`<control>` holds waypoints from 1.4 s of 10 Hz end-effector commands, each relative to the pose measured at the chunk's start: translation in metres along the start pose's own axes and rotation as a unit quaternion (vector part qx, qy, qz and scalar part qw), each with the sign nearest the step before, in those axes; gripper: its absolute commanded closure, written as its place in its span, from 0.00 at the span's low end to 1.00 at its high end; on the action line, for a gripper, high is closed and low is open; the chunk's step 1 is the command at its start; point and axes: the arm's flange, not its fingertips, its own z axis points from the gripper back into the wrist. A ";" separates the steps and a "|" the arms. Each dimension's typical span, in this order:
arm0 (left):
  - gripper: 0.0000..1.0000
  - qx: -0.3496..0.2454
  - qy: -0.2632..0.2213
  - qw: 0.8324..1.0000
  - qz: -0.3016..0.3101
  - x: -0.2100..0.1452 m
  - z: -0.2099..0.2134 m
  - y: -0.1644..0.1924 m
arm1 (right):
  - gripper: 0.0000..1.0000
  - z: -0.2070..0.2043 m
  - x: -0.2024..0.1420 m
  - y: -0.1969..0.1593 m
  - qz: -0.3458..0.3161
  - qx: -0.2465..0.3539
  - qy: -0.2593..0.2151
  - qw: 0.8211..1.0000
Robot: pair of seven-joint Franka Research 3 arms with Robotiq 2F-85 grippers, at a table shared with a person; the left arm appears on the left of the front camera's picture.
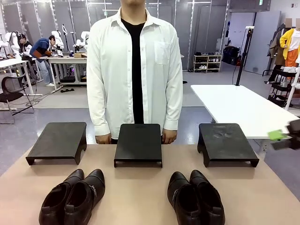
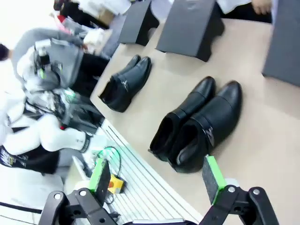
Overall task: Place the shoes on the stand as instructed by the person.
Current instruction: Pick up one pair of Shoes and place it on the Shoes Stand indicated by the person.
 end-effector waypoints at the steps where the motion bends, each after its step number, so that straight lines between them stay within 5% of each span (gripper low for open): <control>1: 0.00 -0.015 -0.018 1.000 -0.001 -0.022 0.037 0.013 | 0.00 0.017 -0.041 -0.021 -0.023 0.019 -0.033 0.999; 5: 0.00 -0.006 -0.164 0.984 0.064 -0.104 0.116 0.038 | 0.00 0.066 -0.103 -0.032 -0.060 0.015 -0.115 0.991; 11: 0.00 0.017 -0.181 0.982 0.059 -0.119 0.130 0.028 | 0.00 0.082 -0.126 -0.030 -0.084 -0.018 -0.138 0.987; 12: 0.00 0.019 -0.174 0.982 0.074 -0.123 0.128 0.030 | 0.00 0.116 -0.104 -0.036 -0.088 -0.016 -0.122 0.988; 14: 0.00 0.019 -0.174 0.982 0.074 -0.123 0.128 0.030 | 0.00 0.116 -0.104 -0.036 -0.088 -0.016 -0.122 0.988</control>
